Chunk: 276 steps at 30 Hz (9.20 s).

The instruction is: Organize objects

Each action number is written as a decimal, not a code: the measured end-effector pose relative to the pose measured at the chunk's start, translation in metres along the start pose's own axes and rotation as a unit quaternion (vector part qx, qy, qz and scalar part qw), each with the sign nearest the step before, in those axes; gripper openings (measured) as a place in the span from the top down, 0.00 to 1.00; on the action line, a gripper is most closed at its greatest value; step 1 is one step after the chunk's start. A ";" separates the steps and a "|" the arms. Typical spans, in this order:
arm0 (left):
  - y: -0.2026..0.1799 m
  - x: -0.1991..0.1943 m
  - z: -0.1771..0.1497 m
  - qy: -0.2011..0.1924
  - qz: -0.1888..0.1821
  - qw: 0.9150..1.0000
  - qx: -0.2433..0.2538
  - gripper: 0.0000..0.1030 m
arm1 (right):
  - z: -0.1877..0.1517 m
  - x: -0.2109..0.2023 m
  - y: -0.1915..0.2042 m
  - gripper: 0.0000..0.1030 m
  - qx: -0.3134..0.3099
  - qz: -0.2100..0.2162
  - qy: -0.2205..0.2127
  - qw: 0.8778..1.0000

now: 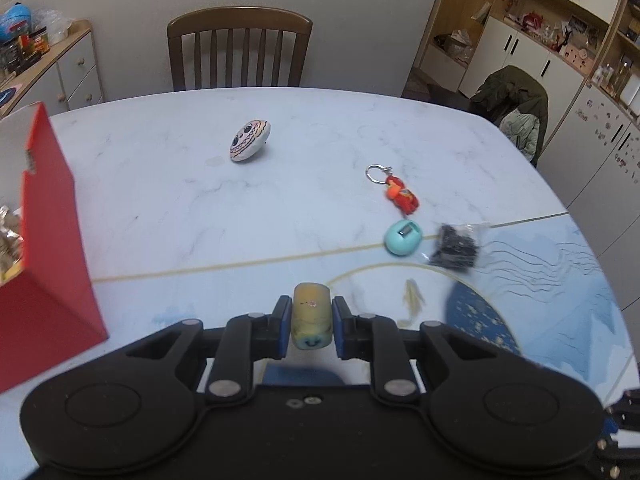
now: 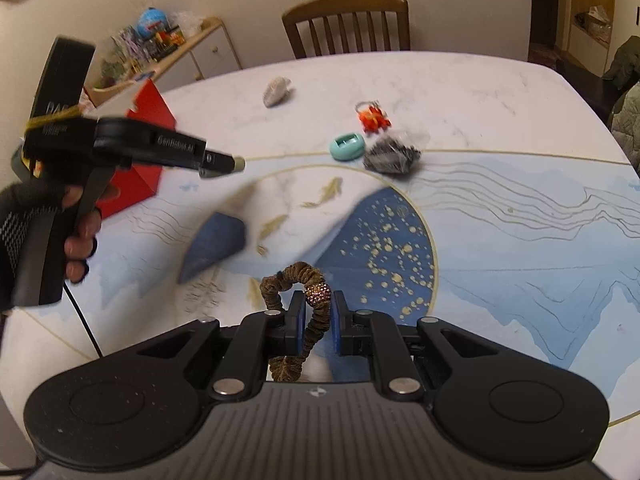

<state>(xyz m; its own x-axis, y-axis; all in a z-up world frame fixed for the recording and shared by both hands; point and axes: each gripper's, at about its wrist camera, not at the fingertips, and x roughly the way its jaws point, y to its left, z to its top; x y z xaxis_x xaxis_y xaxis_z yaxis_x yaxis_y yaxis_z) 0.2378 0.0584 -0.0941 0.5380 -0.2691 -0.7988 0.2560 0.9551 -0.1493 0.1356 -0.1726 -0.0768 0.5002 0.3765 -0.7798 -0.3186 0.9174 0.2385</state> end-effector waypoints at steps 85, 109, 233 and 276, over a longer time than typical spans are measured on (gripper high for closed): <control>0.286 -0.047 0.011 0.046 0.063 0.997 -0.001 0.81 | 0.192 0.240 0.337 0.88 -0.240 -0.031 0.021 0.970; 0.295 -0.025 0.015 0.113 0.050 0.992 -0.020 0.64 | 0.185 0.242 0.336 0.85 -0.236 0.002 0.076 0.969; 0.031 0.118 0.126 -0.035 0.114 0.993 -0.020 0.00 | 0.115 0.121 -0.076 0.25 0.004 -0.052 -0.017 0.998; 0.023 0.116 0.114 -0.039 0.099 0.994 0.000 0.66 | 0.099 0.120 -0.069 0.64 -0.003 -0.040 -0.008 0.999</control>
<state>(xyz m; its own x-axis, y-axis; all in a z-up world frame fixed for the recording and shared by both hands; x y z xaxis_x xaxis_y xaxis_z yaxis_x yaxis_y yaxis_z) 0.3979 0.0352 -0.1243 0.6384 -0.0850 -0.7650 0.1390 0.9903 0.0060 0.2976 -0.1775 -0.1296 0.5371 0.3036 -0.7870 -0.2819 0.9439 0.1718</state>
